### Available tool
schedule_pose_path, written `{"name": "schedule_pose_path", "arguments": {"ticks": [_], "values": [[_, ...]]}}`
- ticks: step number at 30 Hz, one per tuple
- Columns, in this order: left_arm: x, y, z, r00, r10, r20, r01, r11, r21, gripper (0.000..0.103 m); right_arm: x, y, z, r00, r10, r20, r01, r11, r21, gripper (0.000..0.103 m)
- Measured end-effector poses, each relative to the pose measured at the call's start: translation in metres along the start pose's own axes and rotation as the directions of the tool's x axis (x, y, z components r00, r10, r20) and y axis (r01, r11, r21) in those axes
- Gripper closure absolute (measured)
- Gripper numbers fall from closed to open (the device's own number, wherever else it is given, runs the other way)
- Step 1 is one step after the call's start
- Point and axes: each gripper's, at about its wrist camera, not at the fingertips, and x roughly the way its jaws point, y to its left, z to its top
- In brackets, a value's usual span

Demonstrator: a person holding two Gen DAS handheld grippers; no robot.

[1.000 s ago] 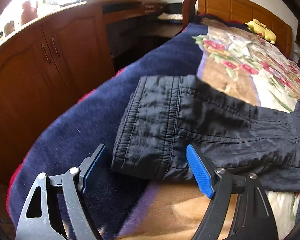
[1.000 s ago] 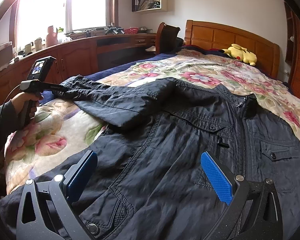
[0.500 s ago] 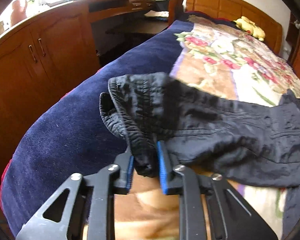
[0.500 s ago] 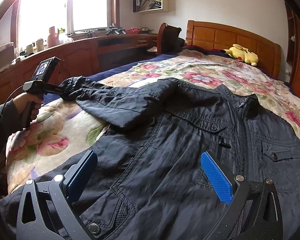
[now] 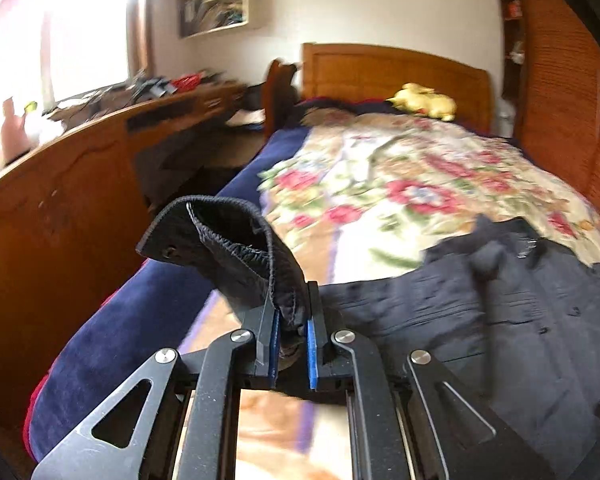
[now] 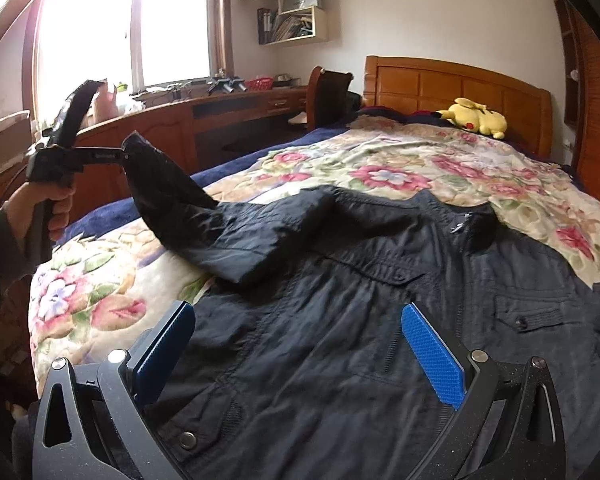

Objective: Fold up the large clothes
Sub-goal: 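Lift the held sleeve with the left gripper and lay it across the jacket body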

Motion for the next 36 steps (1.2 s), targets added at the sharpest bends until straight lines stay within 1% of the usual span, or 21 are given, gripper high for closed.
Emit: {"name": "schedule_pose_path", "arguments": {"ticks": [4,8,12,17,21,25,30,31,33,35,36], "values": [[-0.019,-0.039,0.008,0.998,-0.062,0.027,0.061,0.997,0.051,0.092,-0.015,-0.013,0.000,1.000,-0.015,0.013,0.015,1.000,0.026,0.000],[-0.031,-0.075,0.015,0.991,-0.128,0.039,0.124,0.988,0.091,0.092,-0.027,-0.021,0.000,0.999,-0.022,0.023,0.021,0.999,0.041,0.000],[-0.041,-0.112,0.008,0.977,-0.207,0.042,0.200,0.971,0.131,0.092,-0.035,-0.027,-0.004,0.999,-0.041,0.025,0.040,0.998,0.045,0.000],[-0.043,-0.158,-0.005,0.956,-0.294,0.008,0.288,0.941,0.176,0.092,-0.043,-0.035,-0.006,0.997,-0.073,0.015,0.072,0.996,0.060,0.000],[-0.045,-0.185,-0.016,0.937,-0.349,-0.017,0.346,0.918,0.192,0.092,-0.052,-0.046,-0.007,0.995,-0.097,0.013,0.096,0.992,0.081,0.000],[-0.048,-0.202,-0.037,0.924,-0.380,-0.038,0.379,0.902,0.208,0.092,-0.056,-0.056,-0.007,0.995,-0.103,0.013,0.101,0.989,0.110,0.000],[-0.047,-0.205,-0.061,0.910,-0.406,-0.080,0.414,0.891,0.185,0.092,-0.054,-0.058,-0.006,0.995,-0.098,0.010,0.095,0.985,0.145,0.000],[-0.046,-0.206,-0.065,0.910,-0.404,-0.091,0.414,0.892,0.182,0.092,-0.053,-0.056,-0.006,0.995,-0.096,0.010,0.093,0.985,0.148,0.000],[-0.046,-0.208,-0.073,0.917,-0.386,-0.106,0.399,0.897,0.187,0.089,-0.050,-0.053,-0.006,0.995,-0.096,0.008,0.094,0.986,0.141,0.000],[-0.047,-0.205,-0.082,0.921,-0.371,-0.116,0.387,0.904,0.183,0.081,-0.048,-0.050,-0.007,0.995,-0.099,0.003,0.097,0.986,0.133,0.000],[-0.048,-0.201,-0.085,0.923,-0.367,-0.116,0.383,0.907,0.176,0.080,-0.047,-0.049,-0.007,0.995,-0.099,0.001,0.098,0.986,0.133,0.000]]}}
